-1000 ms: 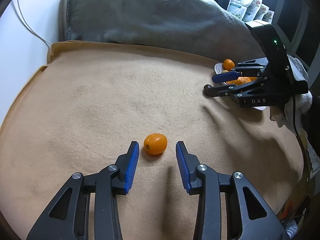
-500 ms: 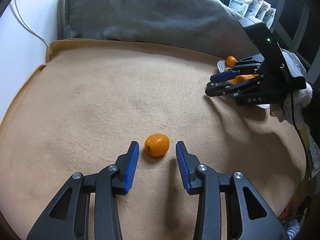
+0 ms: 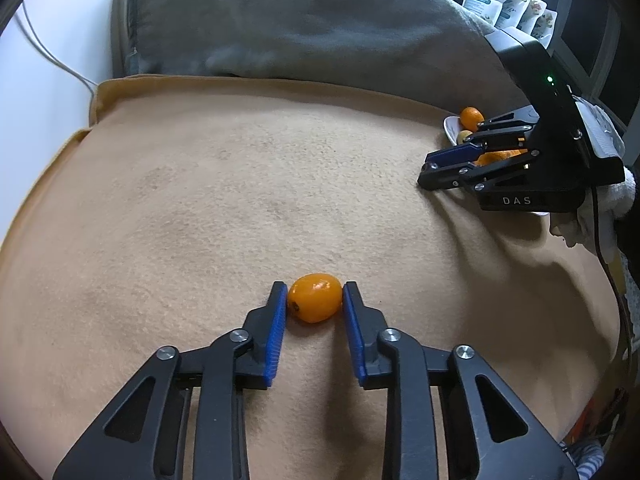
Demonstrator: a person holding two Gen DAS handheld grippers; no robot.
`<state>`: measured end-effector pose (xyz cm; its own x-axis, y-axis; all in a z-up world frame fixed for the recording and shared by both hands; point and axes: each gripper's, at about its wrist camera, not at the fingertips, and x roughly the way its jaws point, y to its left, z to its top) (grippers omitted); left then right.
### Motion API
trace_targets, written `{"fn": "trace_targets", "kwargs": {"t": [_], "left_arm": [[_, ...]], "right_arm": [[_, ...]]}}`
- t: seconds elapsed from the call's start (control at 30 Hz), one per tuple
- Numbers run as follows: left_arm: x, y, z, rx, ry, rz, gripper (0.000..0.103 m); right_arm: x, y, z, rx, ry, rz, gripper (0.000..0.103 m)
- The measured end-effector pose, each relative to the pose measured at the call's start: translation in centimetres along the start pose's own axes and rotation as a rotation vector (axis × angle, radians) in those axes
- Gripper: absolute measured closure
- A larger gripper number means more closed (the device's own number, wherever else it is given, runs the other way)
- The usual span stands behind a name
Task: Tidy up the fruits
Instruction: 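Close the left gripper on the kumquat while the right gripper grasps the plum, then carry the kumquat with the left gripper and the plum with the right gripper over the plate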
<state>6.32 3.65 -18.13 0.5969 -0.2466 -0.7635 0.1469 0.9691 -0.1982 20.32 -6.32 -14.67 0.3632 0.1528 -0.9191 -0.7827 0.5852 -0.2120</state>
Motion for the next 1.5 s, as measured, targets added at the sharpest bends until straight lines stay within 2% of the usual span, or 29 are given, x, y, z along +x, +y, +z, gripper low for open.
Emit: {"fn": "trace_targets", "kwargs": {"t": [0.2,0.83,1.17,1.5], "left_arm": [[-0.2,0.0,0.0,-0.008,-0.006,0.000,0.078],[-2.7,-1.9,0.6,0.015,-0.061,-0.012,0.078],[-3.8,-3.8,1.8,0.050,-0.099,-0.036,0.078],[-3.6,-6.9,3.8,0.090,-0.135,-0.083,0.078]], "right_arm": [[-0.7,-0.5,-0.4,0.021,-0.025,-0.005,0.078],[-6.8,-1.1,-3.4,0.145,-0.171,-0.004,0.078],[-10.1,-2.8,-7.2,0.272,-0.254,-0.033,0.078],[-12.8,-5.6,-13.3,0.438,-0.318,-0.083,0.078]]}}
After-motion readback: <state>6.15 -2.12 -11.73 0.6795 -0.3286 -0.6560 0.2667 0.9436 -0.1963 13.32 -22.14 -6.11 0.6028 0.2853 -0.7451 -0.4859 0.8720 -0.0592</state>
